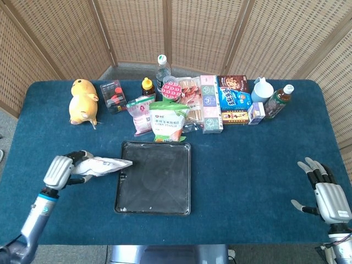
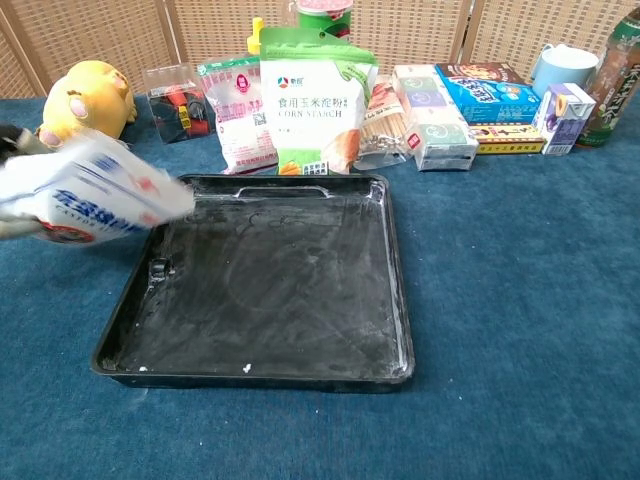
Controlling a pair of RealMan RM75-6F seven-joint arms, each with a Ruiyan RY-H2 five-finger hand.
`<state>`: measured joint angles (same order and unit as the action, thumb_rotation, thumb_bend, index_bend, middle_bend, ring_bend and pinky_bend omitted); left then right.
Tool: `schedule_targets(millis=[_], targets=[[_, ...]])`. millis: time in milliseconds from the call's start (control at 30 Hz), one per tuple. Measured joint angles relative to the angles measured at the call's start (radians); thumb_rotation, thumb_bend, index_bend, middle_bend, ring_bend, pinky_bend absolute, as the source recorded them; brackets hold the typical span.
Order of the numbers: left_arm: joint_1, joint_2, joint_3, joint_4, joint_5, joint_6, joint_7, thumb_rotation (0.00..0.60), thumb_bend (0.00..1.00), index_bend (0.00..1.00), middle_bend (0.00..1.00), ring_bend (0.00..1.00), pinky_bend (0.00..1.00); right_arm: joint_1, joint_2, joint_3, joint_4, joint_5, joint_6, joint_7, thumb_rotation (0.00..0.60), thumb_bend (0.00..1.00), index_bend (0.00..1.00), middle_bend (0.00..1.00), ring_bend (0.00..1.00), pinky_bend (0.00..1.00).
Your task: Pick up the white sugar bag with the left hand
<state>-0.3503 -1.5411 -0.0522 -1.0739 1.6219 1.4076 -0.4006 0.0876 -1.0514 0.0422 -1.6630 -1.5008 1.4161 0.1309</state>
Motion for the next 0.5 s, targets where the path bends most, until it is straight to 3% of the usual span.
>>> schedule_targets(millis=[200,500], targets=[[-0.017,0.078,0.0,-0.098,0.025,0.024,0.082,0.6,0.36,0.62,0.51,0.5,0.57,-0.001,0.001,0.001,-0.001,0.0,0.003,0.002,0.6,0.0,0.11,0.01,0.01,0.0],[-0.05,0.098,-0.016,-0.216,0.047,0.035,0.183,0.6,0.37,0.7,0.58,0.57,0.61,-0.001,0.004,0.003,0.003,0.003,0.004,0.016,0.6,0.0,0.11,0.01,0.01,0.0]])
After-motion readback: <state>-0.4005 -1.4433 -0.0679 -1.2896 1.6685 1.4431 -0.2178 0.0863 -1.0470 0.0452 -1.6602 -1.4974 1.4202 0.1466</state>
